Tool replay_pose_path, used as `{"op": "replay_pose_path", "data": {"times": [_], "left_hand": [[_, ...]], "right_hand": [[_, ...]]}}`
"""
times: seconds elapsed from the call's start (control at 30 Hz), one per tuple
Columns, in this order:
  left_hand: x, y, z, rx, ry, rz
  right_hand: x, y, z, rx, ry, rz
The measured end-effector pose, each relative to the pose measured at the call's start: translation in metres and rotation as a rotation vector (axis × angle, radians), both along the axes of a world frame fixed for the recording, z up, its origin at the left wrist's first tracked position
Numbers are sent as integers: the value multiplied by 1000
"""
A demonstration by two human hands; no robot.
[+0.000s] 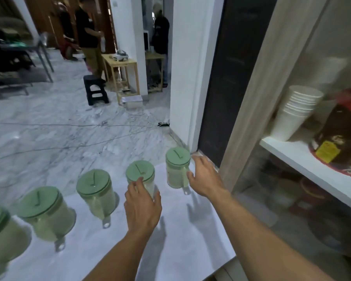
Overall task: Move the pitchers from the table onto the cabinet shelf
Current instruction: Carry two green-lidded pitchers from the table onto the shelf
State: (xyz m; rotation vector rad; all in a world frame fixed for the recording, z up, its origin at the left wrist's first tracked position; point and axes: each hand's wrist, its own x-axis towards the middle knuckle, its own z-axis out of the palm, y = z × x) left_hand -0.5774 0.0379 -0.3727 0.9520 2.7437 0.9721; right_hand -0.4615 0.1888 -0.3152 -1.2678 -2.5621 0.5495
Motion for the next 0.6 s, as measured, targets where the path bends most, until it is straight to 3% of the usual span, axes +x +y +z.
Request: {"op": "replay_pose_path", "data": {"times": [0.1,0.33,0.6], "left_hand": [[-11,12,-29,-25,-126,141],[-18,39,-60,121,-470,376],[-25,52,-75,190,-497,323]], "right_hand": [[-18,24,-34,-95,45,-20],[-48,49,-87,-523,313,-314],[-63,53,-120,-626,382,-369]]}}
